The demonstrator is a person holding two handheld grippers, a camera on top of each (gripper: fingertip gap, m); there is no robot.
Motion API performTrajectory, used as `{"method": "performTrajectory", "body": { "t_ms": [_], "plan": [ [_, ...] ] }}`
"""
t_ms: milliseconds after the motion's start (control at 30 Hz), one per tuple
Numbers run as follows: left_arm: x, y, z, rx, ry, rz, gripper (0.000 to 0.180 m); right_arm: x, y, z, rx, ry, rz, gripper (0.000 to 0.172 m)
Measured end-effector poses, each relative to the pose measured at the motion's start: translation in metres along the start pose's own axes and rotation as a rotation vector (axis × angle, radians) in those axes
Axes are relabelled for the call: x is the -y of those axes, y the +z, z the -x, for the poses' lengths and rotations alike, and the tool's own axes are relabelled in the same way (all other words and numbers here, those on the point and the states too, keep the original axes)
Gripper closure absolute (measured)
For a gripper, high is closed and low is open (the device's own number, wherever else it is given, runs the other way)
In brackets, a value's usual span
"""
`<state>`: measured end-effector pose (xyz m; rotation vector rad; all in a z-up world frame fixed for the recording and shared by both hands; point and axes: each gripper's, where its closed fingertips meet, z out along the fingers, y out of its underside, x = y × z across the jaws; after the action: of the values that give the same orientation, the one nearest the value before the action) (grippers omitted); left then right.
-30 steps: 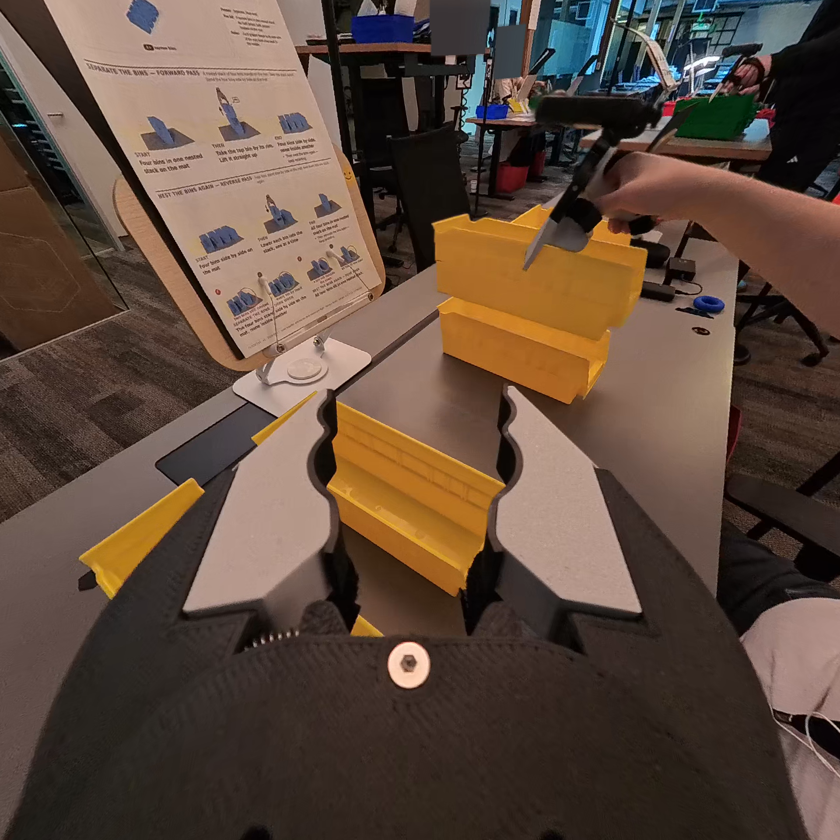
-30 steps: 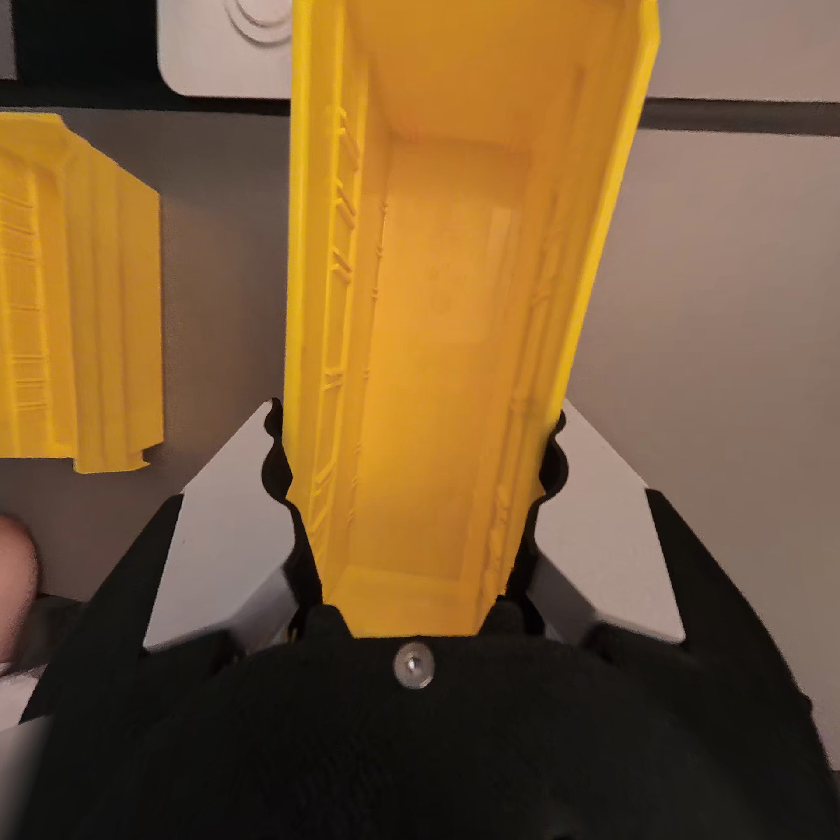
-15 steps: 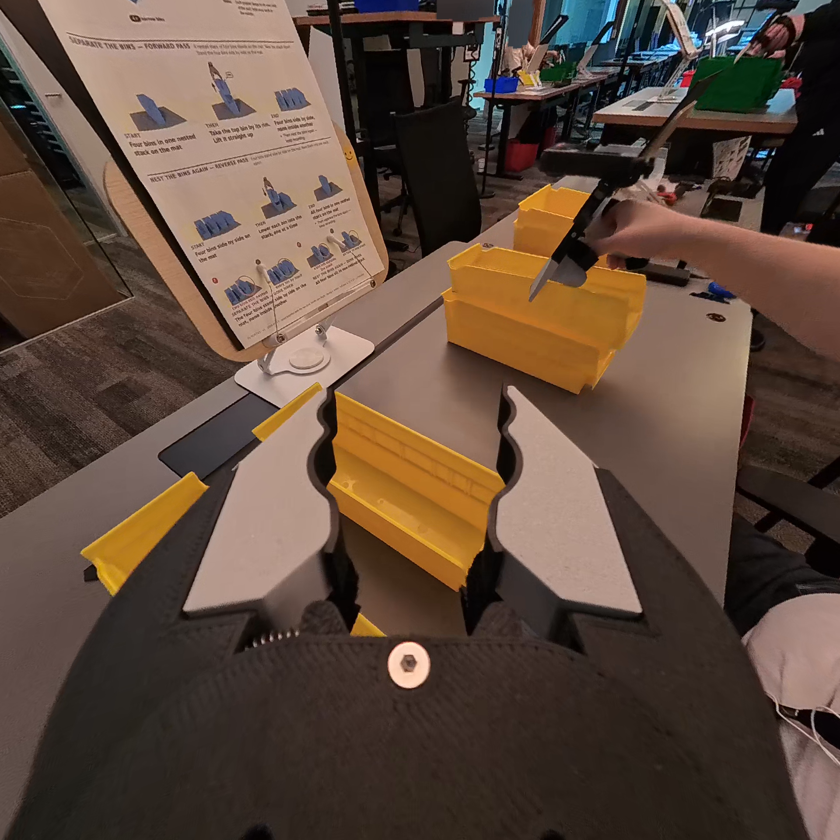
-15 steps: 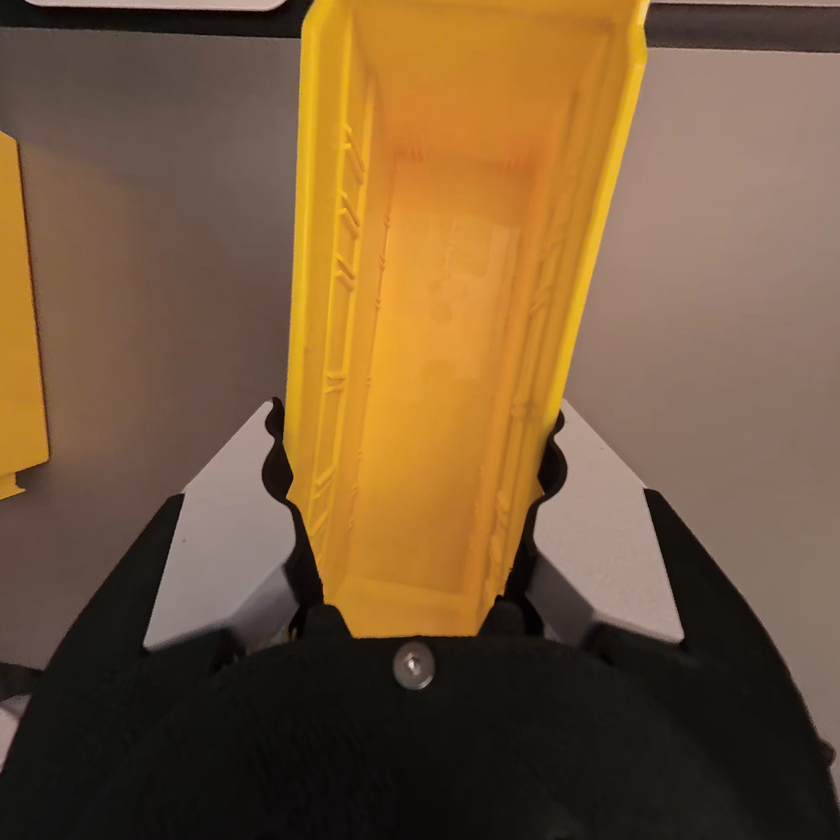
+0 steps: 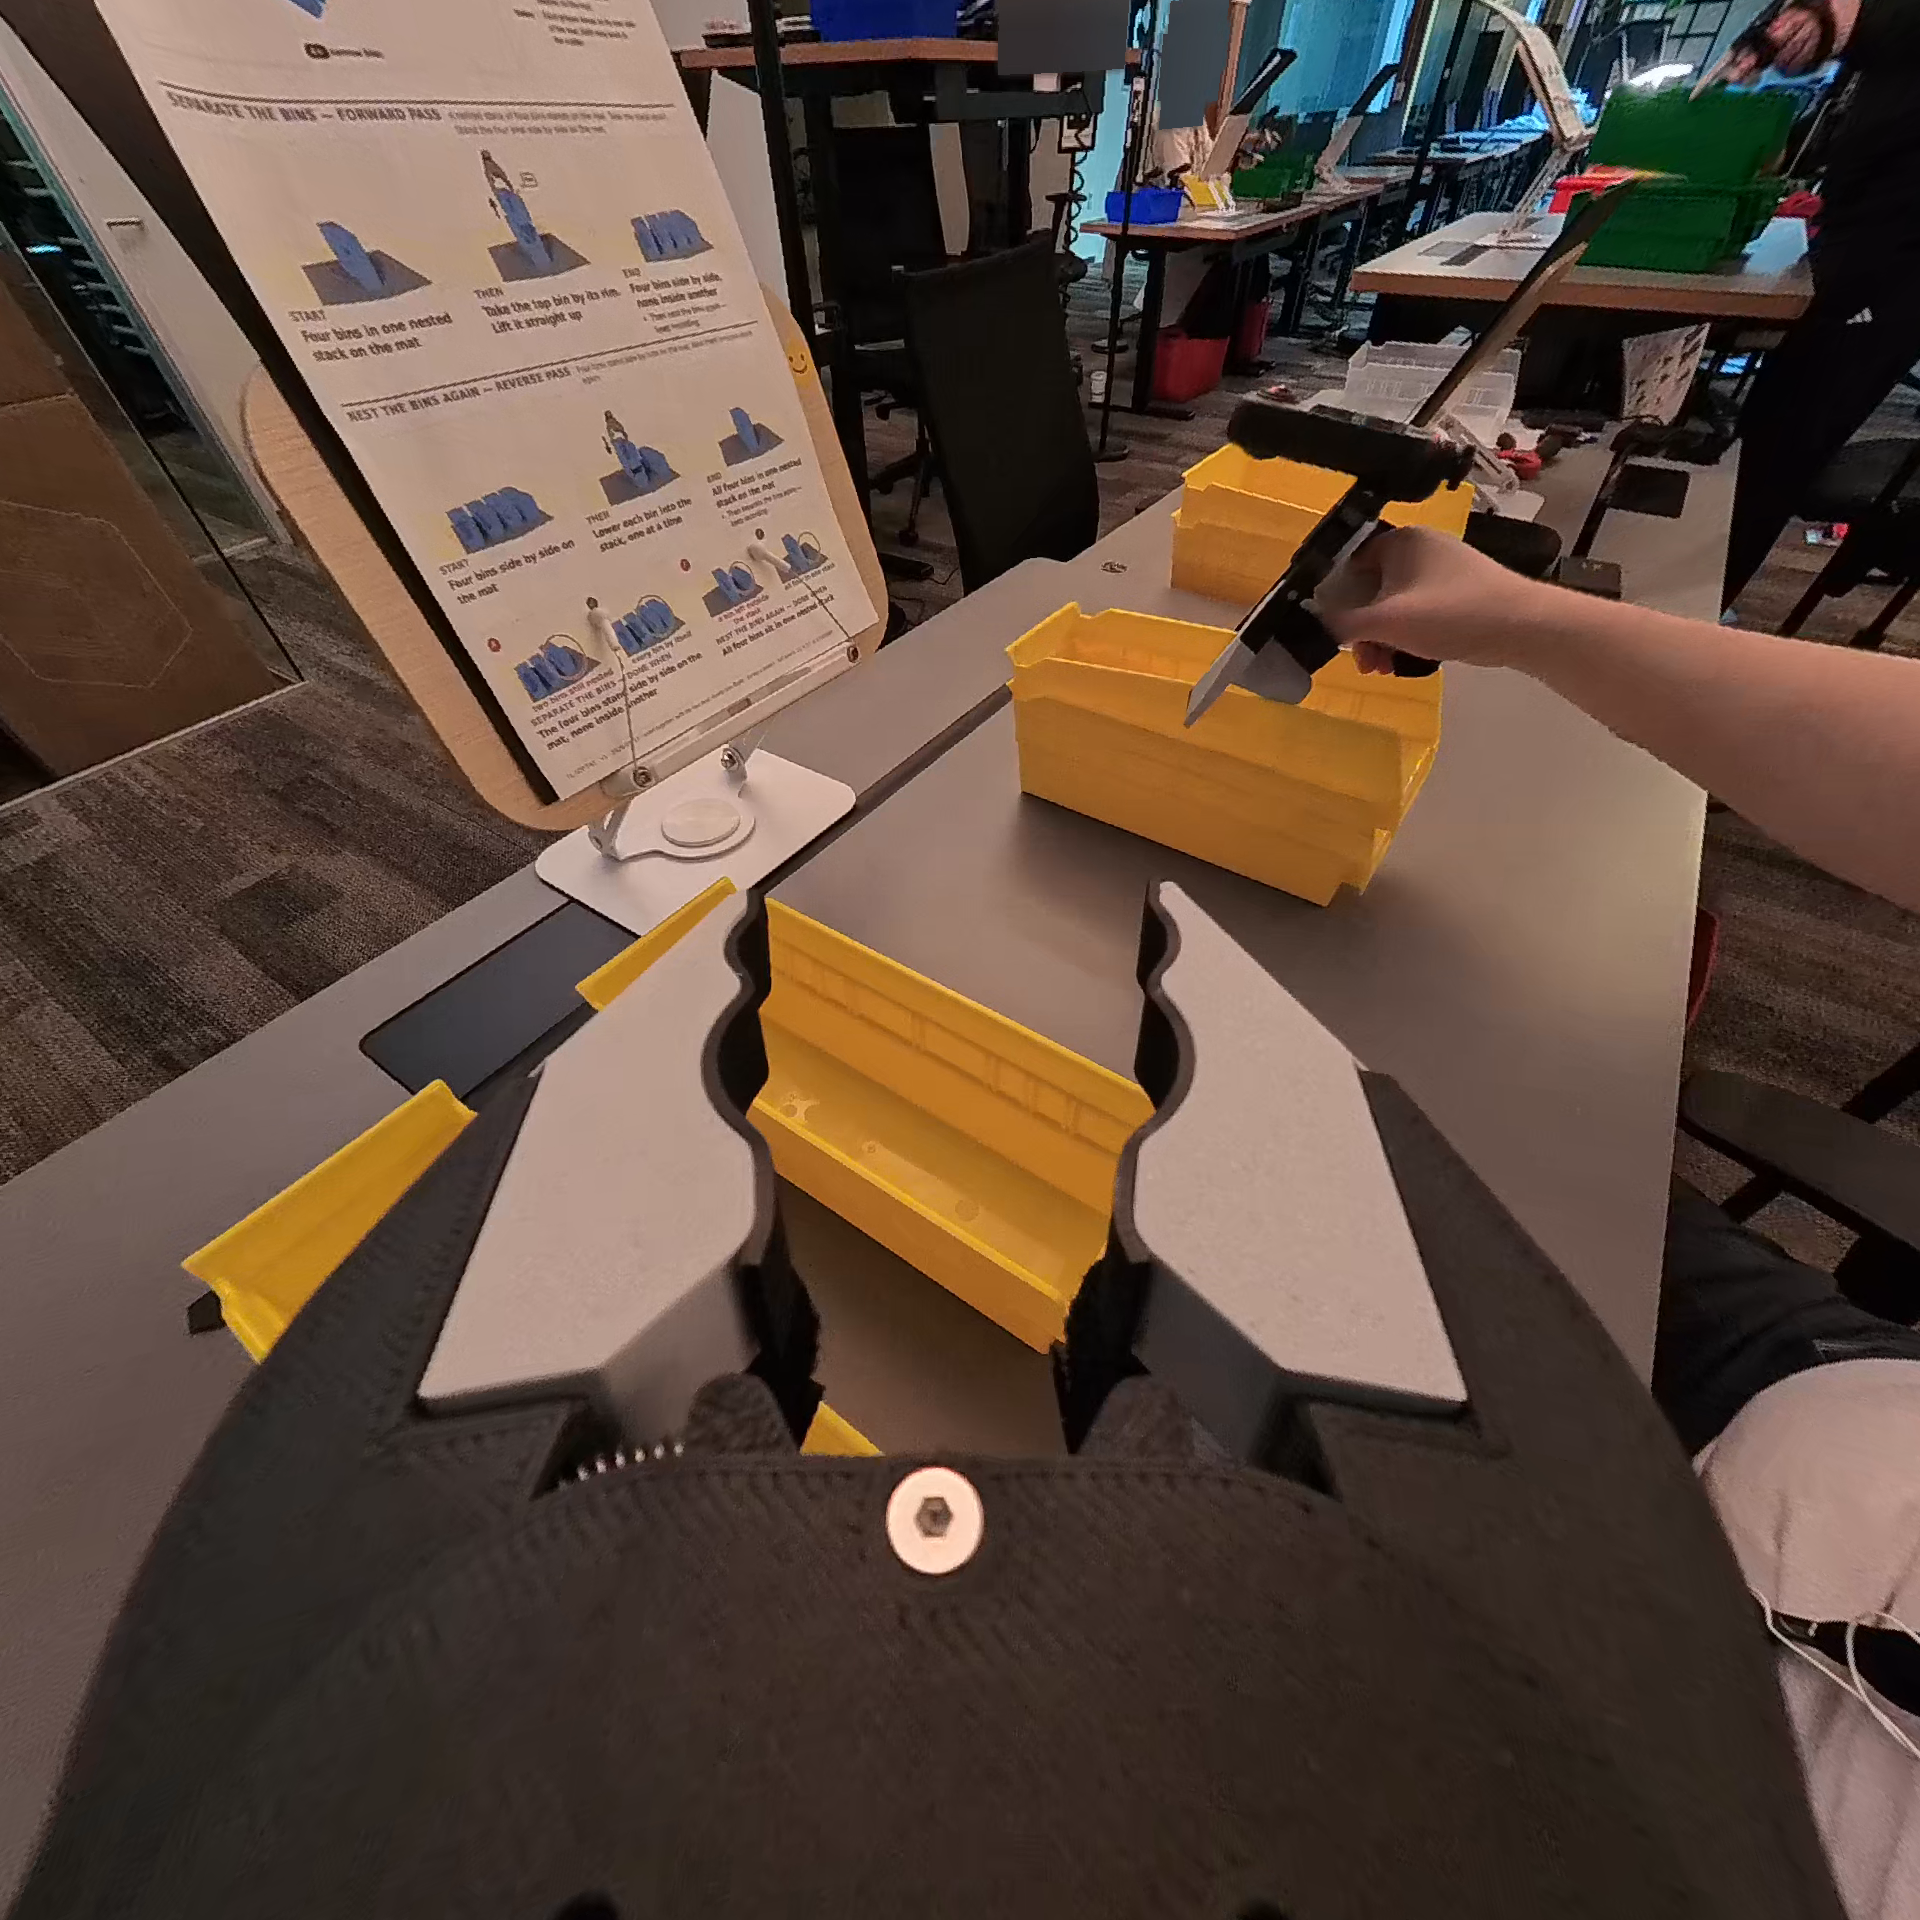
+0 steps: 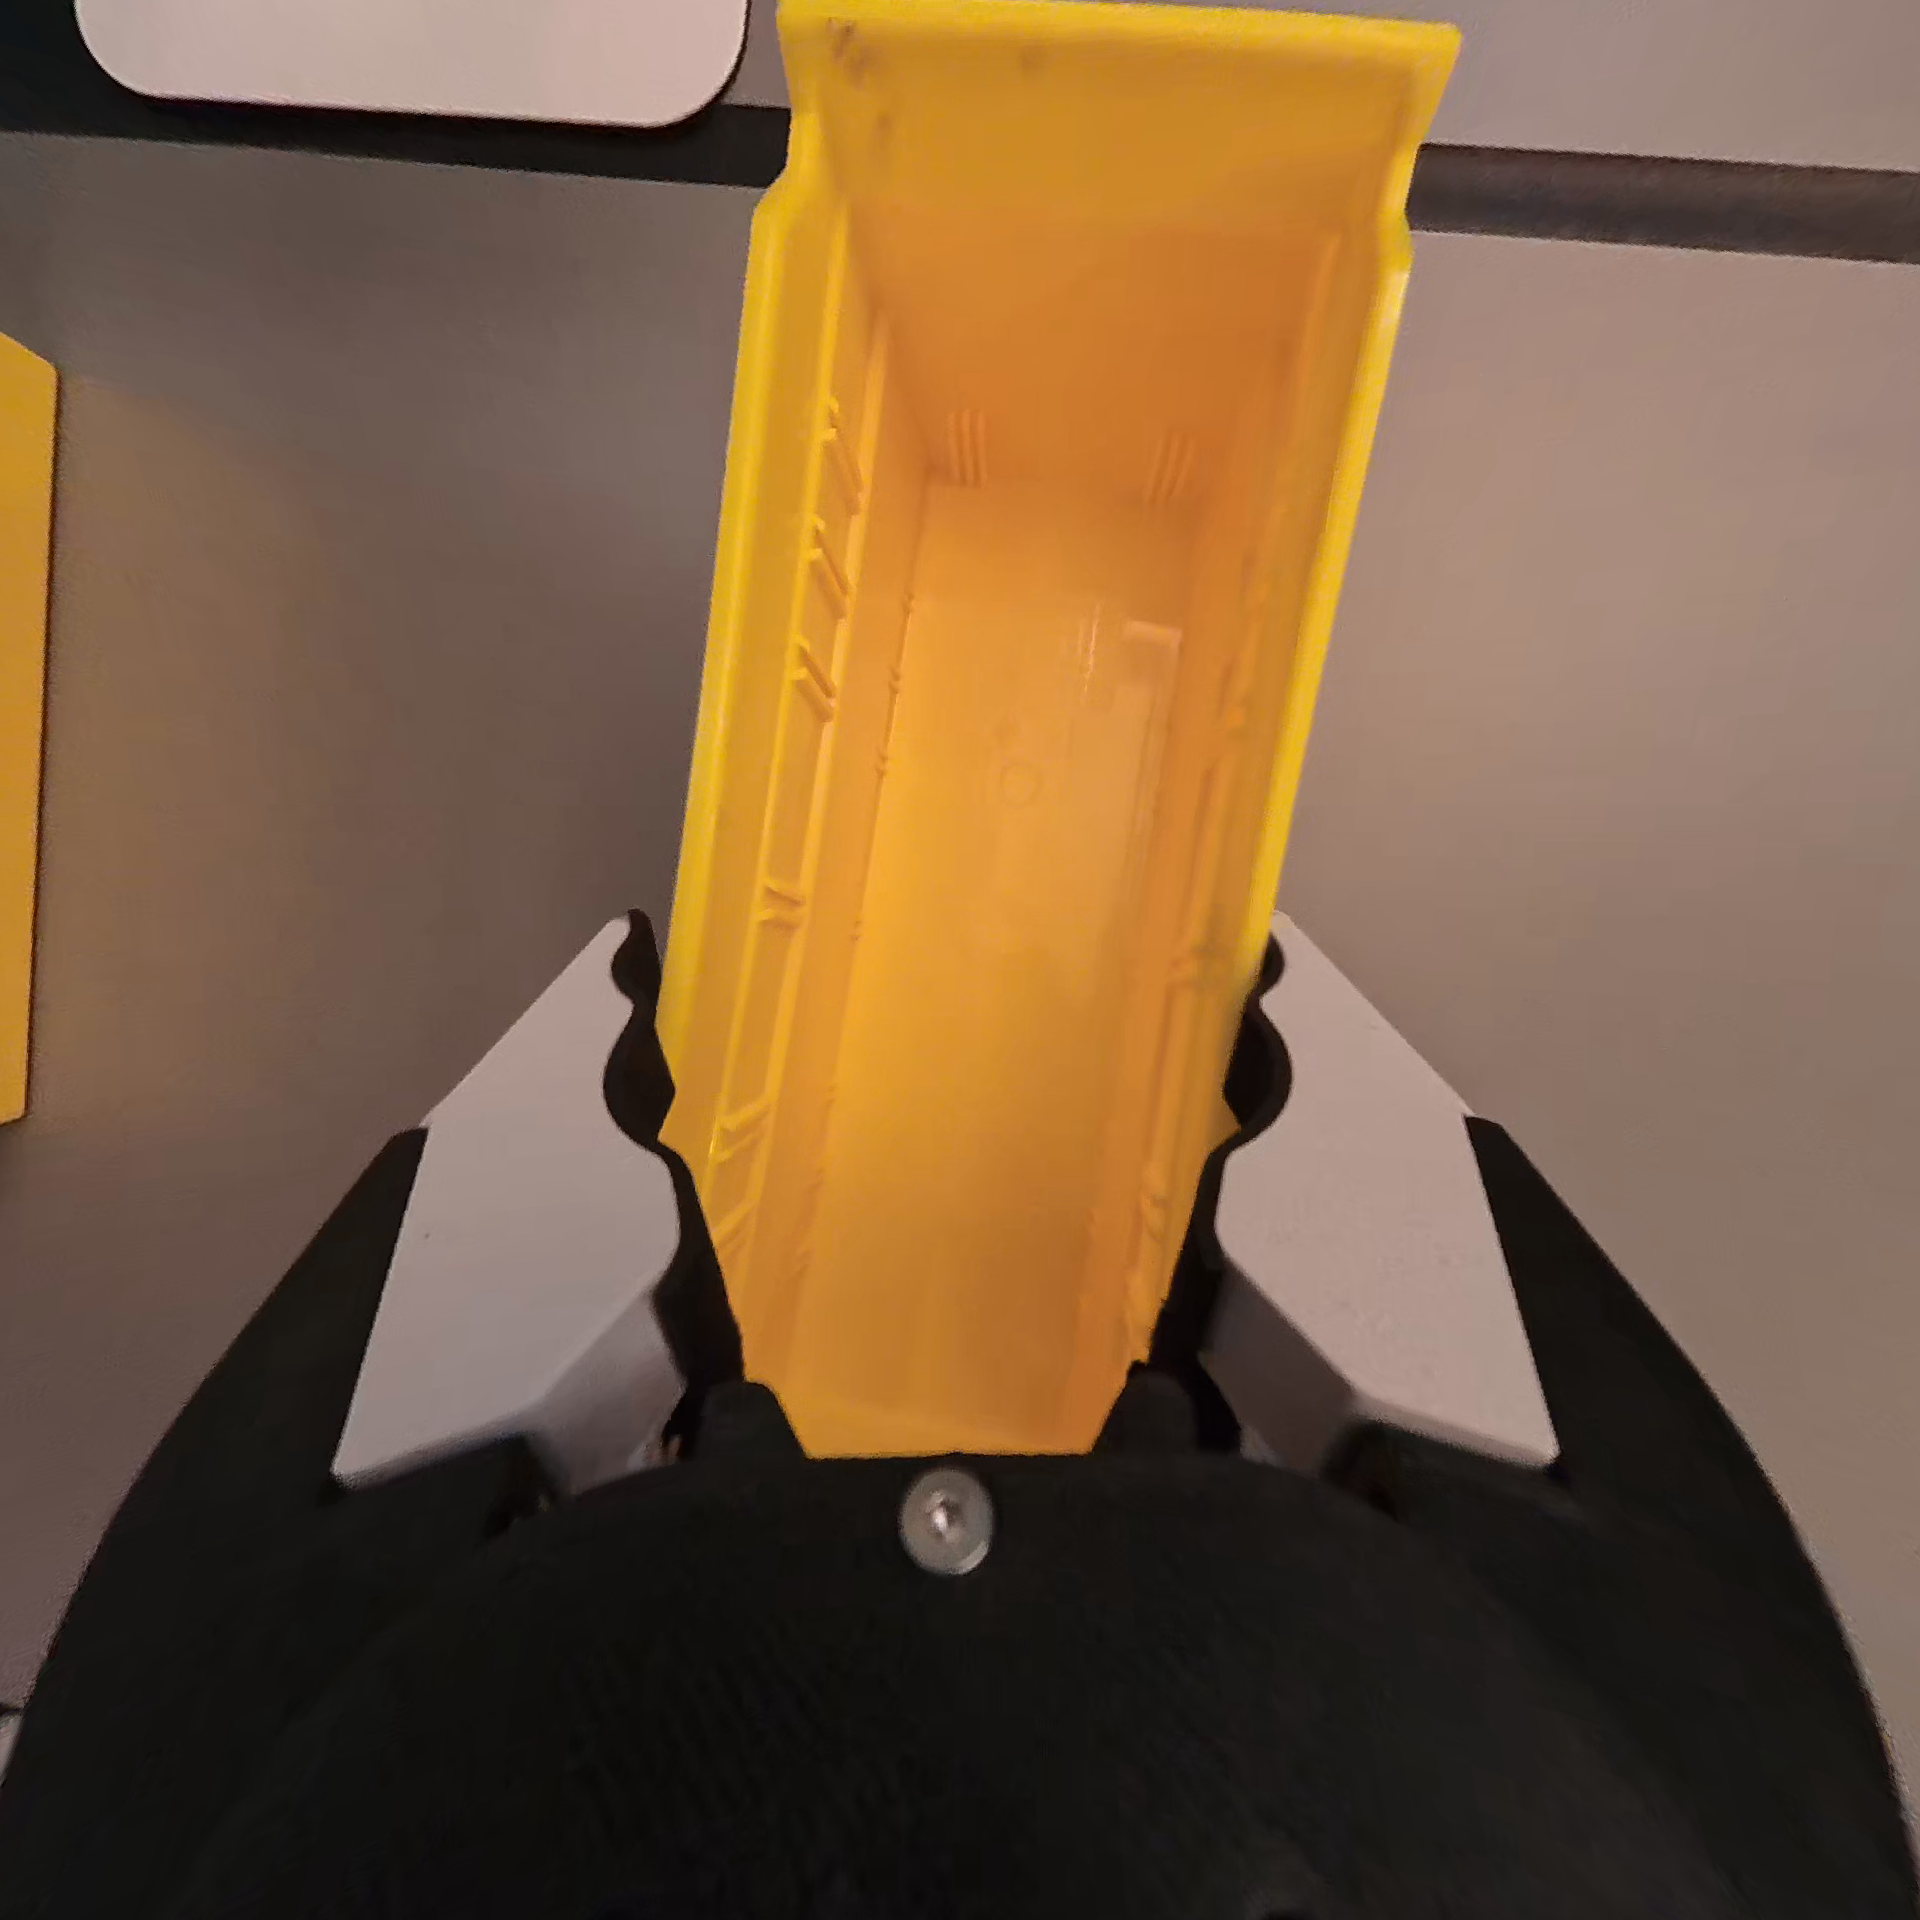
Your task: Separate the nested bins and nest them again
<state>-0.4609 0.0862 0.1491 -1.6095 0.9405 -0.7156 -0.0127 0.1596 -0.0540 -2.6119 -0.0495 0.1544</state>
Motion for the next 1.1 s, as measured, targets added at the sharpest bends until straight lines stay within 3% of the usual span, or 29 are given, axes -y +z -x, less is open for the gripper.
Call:
{"method": "performTrajectory", "body": {
  "t_ms": [367, 533, 600, 667, 733, 800, 867, 967, 1100],
  "plan": [
    [0.000, -0.002, 0.002, 0.004, -0.007, -0.005, 0.109, 0.001, -0.001, -0.003, 0.007, -0.004, -0.056, 0.058],
    [0.000, -0.002, 0.001, 0.002, -0.002, -0.003, 0.110, -0.006, 0.008, -0.006, -0.010, -0.006, -0.042, 0.044],
    [0.000, -0.002, 0.001, 0.003, -0.003, -0.004, 0.110, 0.003, -0.001, -0.008, -0.033, -0.006, -0.097, 0.042],
    [0.000, -0.002, 0.002, 0.003, -0.006, -0.005, 0.109, 0.030, -0.033, -0.005, -0.130, -0.064, -0.245, 0.040],
    [0.001, -0.003, 0.004, 0.010, -0.016, -0.010, 0.108, 0.061, -0.079, 0.031, -0.177, -0.171, -0.414, 0.041],
    [0.002, -0.003, 0.007, 0.024, -0.028, -0.017, 0.108, 0.082, -0.114, 0.119, 0.010, -0.261, -0.580, 0.034],
    [0.002, -0.002, 0.009, 0.027, -0.032, -0.014, 0.108, 0.086, -0.122, 0.205, 0.216, -0.270, -0.617, 0.028],
    [-0.002, -0.001, 0.011, 0.040, -0.041, 0.003, 0.107, 0.062, -0.073, 0.295, 0.369, -0.253, -0.320, 0.022],
    [-0.002, -0.008, 0.012, 0.060, -0.034, -0.004, 0.107, 0.033, 0.001, 0.350, 0.334, -0.193, -0.010, 0.022]
  ]
}}
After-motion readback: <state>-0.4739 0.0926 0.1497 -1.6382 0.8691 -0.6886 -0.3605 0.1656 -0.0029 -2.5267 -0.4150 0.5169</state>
